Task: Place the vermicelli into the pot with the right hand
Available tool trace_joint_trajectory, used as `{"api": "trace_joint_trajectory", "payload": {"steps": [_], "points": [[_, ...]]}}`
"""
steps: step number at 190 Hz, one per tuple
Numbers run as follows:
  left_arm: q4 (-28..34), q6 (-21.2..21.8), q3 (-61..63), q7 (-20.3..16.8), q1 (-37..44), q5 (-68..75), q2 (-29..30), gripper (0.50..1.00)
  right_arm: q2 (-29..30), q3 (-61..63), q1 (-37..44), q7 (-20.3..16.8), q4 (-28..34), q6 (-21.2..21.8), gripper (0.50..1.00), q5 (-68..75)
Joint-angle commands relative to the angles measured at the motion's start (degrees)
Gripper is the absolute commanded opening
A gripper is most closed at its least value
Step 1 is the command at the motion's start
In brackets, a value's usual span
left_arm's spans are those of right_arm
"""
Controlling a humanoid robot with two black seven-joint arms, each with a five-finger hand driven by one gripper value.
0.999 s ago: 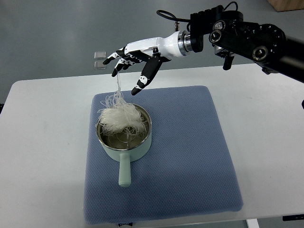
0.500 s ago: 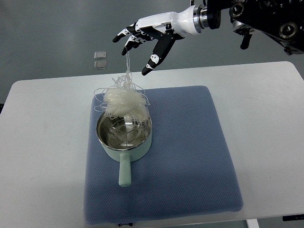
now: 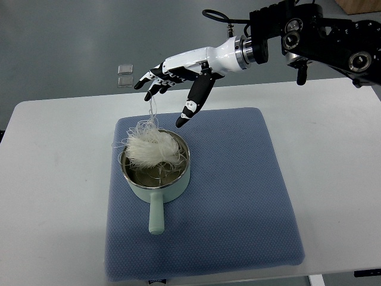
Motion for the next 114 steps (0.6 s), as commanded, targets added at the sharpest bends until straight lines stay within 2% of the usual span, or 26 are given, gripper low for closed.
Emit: {"api": "trace_joint_trajectory", "payload": {"steps": [1,89,114], "points": [[0.0,0.0,0.0,0.0,0.0,0.0,0.0,1.000,0.7,-0.3,-1.4,0.0,0.0,0.0,0.934,-3.3],[0.0,-0.1,0.0,0.0,0.0,0.0,0.0,1.000,-0.1,0.5,-2.0,-0.2,-2.2,0.0,0.934,-5.5],[0.0,0.0,0.0,0.0,0.0,0.0,0.0,1.000,-0.8,3.0,-7.1,0.2,-5.3,0.0,0.934,-4.4]]}}
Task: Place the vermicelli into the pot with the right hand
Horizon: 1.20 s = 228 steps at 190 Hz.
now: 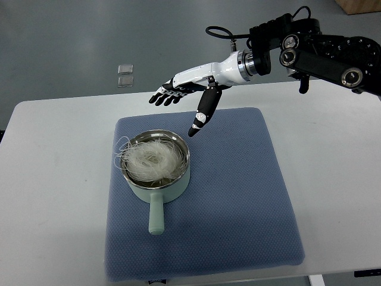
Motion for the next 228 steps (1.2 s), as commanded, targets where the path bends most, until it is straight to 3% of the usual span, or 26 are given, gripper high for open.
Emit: {"api": "trace_joint_trajectory", "payload": {"steps": [1,43,80,115,142,163,228], "points": [[0.0,0.0,0.0,0.0,0.0,0.0,0.0,1.000,-0.7,3.0,-4.4,0.3,-2.7,0.0,0.934,0.7],[0.0,0.0,-0.1,0.0,0.0,0.0,0.0,1.000,-0.4,22.5,-20.0,-0.1,-8.9,0.0,0.934,4.2],[0.0,0.0,0.0,0.0,0.0,0.0,0.0,1.000,-0.8,25.8,-27.8,-1.2,-11.3,0.0,0.934,20.3],[0.0,-0.1,0.0,0.0,0.0,0.0,0.0,1.000,-0.1,25.8,-31.6,-4.2,-16.9,0.0,0.934,38.1],[0.0,-0.1,0.0,0.0,0.0,0.0,0.0,1.000,0.3,25.8,-32.9,-4.3,-20.5,-0.5,0.934,48.5],[0.0,0.0,0.0,0.0,0.0,0.0,0.0,1.000,1.2,25.8,-33.1,-3.9,-20.8,-2.5,0.934,49.3],[0.0,-0.1,0.0,0.0,0.0,0.0,0.0,1.000,3.2,26.0,-34.6,-3.4,-21.0,-2.3,0.934,49.7]]}}
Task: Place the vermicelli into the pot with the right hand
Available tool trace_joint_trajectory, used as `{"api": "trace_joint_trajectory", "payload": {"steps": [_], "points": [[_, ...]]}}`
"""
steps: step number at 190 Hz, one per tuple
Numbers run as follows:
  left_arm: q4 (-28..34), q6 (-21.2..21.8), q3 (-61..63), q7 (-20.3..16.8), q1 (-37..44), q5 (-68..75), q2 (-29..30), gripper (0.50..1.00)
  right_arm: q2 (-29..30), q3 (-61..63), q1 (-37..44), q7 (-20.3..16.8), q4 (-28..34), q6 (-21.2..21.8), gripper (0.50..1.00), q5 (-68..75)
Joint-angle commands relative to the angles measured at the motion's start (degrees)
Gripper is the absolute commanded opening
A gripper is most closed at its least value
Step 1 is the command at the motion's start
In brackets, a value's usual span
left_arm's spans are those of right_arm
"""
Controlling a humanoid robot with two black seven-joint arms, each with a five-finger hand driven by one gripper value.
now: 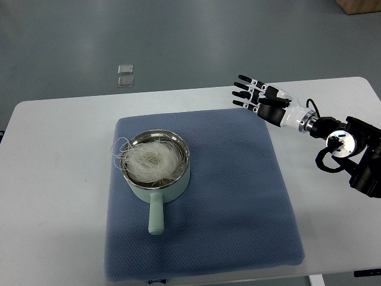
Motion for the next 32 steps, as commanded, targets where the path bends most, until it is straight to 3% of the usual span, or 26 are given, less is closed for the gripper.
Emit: {"api": "trace_joint_trajectory", "payload": {"steps": [1,32], "points": [[0.0,0.0,-0.1,0.0,0.0,0.0,0.0,1.000,0.3,0.0,-0.1,0.0,0.0,0.0,0.934,0.0],[0.0,0.0,0.0,0.0,0.0,0.0,0.0,1.000,0.0,0.2,-0.2,0.1,0.0,-0.4,0.934,0.4]]}}
